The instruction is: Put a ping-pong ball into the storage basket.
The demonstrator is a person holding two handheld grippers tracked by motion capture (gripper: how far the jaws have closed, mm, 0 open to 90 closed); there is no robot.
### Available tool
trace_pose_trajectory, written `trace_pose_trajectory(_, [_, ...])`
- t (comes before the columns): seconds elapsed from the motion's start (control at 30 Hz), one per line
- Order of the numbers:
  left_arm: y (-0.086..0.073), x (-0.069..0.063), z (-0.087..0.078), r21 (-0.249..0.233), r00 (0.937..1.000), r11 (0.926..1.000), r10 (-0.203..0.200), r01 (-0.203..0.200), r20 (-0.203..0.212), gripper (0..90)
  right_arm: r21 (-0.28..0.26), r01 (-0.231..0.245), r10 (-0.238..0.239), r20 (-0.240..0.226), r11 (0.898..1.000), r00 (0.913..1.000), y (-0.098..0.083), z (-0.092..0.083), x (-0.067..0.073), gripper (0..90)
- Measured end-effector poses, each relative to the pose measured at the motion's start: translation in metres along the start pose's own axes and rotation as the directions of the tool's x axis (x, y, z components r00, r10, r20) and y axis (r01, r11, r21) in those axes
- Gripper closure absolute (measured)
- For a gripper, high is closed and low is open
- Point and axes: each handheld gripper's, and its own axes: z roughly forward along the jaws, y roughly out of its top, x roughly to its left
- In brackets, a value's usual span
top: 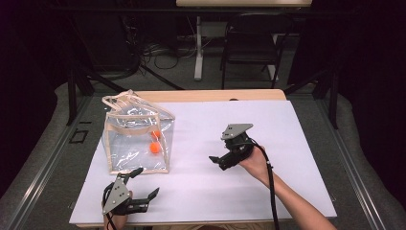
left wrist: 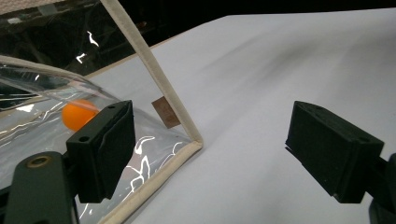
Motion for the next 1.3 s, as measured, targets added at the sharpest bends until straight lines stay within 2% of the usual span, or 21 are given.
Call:
trace_pose_trajectory(0.73, [0.000,0.000,0.000,-0.001,1.0000,1.0000,0.004,-0.004,-0.003,15.7,-0.023,-0.014,0.015,0.031,1.000,0.9994,-0.036,-0.026,0.013,1.5])
trace_pose_trajectory(0.97, [0.000,0.000,0.000,-0.001,1.0000,1.0000,0.004,-0.004,-0.004,15.7,-0.022,-0.037,0.038,0.054,0.999,0.9978,-0.052,-0.037,0.013,1.6])
trace_pose_trajectory(1.3, [0.000,0.000,0.000,0.001,1.0000,1.0000,0.003,-0.003,-0.004,15.7,-0.050,-0.069,0.073,0.081,0.996,0.9940,-0.078,-0.052,0.016,1.7])
